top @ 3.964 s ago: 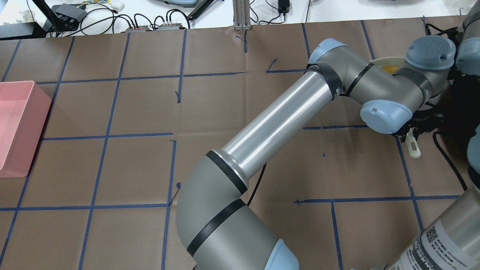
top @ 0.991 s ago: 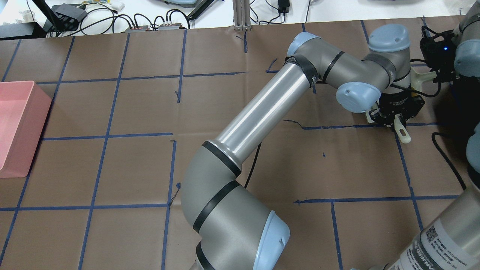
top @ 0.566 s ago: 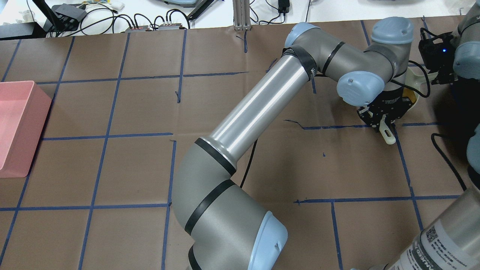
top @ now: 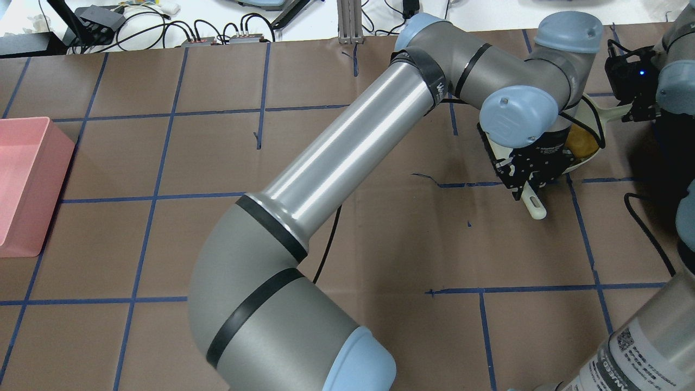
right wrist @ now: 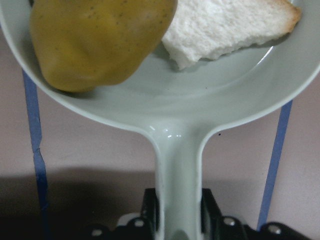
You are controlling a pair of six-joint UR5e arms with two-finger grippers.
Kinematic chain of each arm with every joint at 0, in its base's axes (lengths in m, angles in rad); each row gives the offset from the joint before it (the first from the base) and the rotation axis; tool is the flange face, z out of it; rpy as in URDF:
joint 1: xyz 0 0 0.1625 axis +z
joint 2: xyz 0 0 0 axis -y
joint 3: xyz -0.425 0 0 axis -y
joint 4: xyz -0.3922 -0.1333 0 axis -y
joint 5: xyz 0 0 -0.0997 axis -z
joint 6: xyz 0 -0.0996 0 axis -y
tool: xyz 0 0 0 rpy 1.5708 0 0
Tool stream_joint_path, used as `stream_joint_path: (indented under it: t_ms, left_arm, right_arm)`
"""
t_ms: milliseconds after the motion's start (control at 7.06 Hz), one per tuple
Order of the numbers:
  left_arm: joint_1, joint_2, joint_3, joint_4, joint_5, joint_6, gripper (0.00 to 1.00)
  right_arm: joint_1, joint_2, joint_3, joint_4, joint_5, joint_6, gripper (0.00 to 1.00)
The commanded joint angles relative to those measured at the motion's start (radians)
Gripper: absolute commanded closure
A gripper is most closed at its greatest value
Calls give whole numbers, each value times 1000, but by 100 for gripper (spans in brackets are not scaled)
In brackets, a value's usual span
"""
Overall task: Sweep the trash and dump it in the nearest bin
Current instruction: 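Draw the left gripper with the brush back toward the robot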
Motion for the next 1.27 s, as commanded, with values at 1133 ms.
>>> stream_joint_path:
  t_ms: [1133]
  left_arm:
    - [44, 802, -1206, 493, 113, 130, 100]
  right_arm:
    - [-3, -89, -15, 211, 132, 54, 100]
